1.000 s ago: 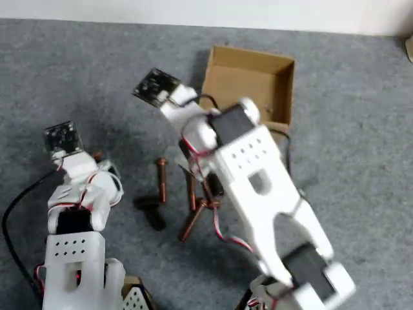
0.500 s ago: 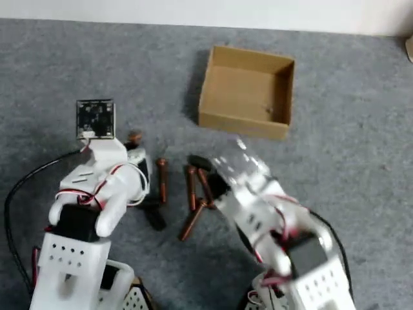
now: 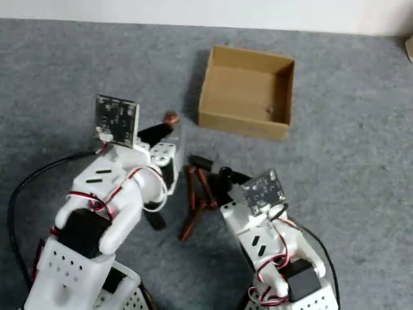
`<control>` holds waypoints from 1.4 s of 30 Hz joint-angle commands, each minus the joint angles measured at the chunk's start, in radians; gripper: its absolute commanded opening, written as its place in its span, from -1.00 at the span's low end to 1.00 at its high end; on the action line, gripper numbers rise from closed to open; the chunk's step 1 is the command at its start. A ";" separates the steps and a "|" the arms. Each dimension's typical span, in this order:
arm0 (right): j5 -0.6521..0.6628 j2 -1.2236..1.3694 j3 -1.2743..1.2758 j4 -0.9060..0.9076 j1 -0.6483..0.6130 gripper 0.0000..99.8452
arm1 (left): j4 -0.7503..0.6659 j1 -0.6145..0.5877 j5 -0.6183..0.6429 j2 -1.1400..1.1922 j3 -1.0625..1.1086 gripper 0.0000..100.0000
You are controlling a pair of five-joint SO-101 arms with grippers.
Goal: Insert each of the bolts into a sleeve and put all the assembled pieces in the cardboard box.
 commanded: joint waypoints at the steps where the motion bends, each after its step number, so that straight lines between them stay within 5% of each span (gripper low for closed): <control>1: -0.055 -0.012 0.007 -0.053 -0.002 -0.99 | -0.078 0.065 0.003 -0.019 -0.022 -0.99; 6: -0.086 -0.012 0.015 -0.160 -0.005 -0.99 | -0.143 0.094 0.150 -0.012 -0.021 -0.99; 10: -0.080 -0.012 0.067 -0.162 -0.005 -0.99 | -0.170 0.113 0.150 -0.018 0.056 -0.99; 19: -0.078 -0.012 0.084 -0.159 -0.088 -0.99 | -0.497 0.122 0.158 -0.010 0.278 -0.99; 28: -0.077 -0.012 0.084 -0.159 -0.085 -0.99 | -0.500 0.213 0.157 -0.016 0.283 -0.99; 42: -0.008 -0.012 0.081 -0.162 -0.048 -0.99 | -0.428 0.174 0.152 -0.018 0.277 -0.99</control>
